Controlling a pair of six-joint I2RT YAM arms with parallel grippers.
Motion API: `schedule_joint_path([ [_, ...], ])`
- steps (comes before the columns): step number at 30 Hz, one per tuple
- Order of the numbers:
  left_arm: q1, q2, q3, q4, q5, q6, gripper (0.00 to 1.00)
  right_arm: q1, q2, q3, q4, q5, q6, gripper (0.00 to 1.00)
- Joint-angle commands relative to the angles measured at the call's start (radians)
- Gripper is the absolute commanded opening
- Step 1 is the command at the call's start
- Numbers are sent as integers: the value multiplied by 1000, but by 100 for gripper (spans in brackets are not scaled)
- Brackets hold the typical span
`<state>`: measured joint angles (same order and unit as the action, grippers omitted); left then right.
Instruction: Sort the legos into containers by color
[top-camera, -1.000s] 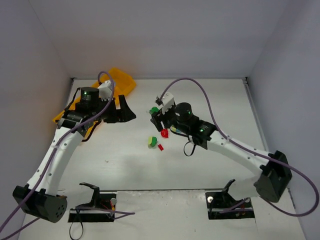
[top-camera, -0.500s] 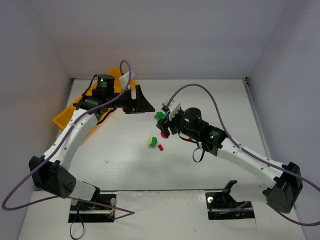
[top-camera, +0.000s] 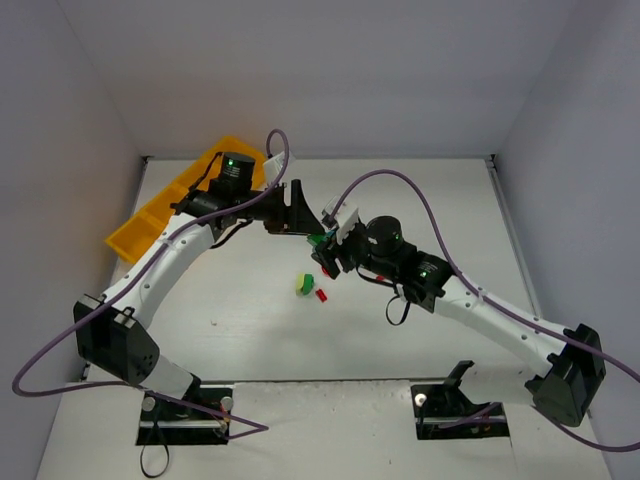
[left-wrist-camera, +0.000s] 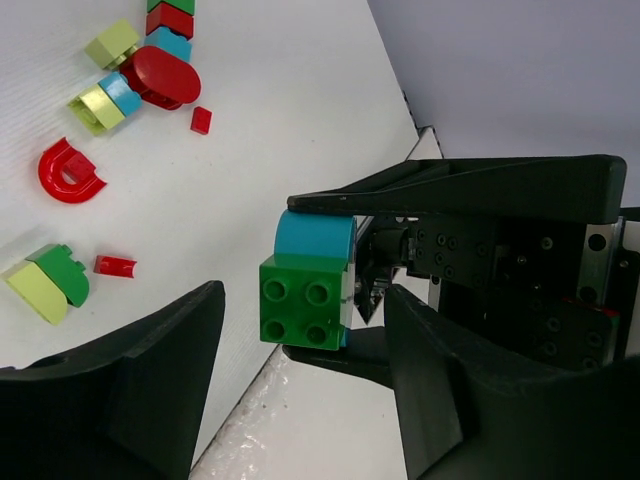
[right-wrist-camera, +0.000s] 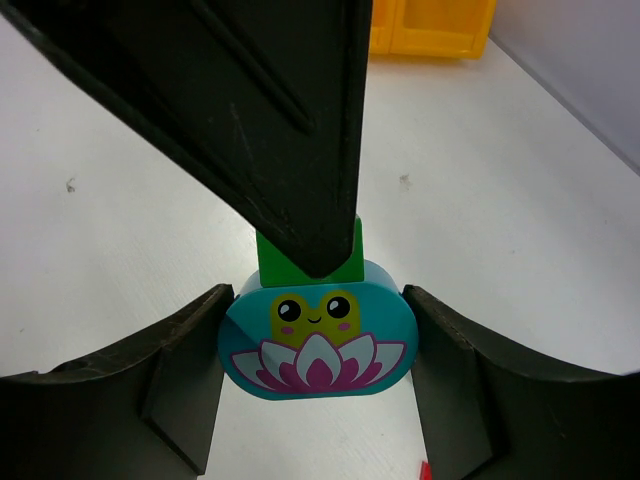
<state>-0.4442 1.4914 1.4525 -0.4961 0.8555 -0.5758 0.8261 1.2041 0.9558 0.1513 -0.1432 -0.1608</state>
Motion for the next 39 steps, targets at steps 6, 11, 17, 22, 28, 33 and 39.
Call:
schedule_joint_path([
  [6, -1, -6, 40, 47, 30, 31, 48, 5, -51, -2, 57, -22, 6, 0],
  [11, -2, -5, 22, 73, 57, 11, 46, 5, -52, -6, 57, -25, 6, 0],
  [17, -4, 9, 23, 71, 73, 13, 46, 5, -43, -3, 57, -29, 4, 0],
  [22, -14, 23, 26, 54, 86, 27, 46, 5, -40, 0, 57, -29, 1, 0],
  [28, -21, 29, 23, 53, 111, 34, 35, 5, -35, 0, 57, -27, -3, 0],
  [33, -21, 30, 23, 45, 120, 53, 5, 5, -35, -8, 57, -25, -8, 0],
  [39, 50, 27, 20, 37, 200, 71, 0, 4, -58, -54, 56, -12, -11, 0],
])
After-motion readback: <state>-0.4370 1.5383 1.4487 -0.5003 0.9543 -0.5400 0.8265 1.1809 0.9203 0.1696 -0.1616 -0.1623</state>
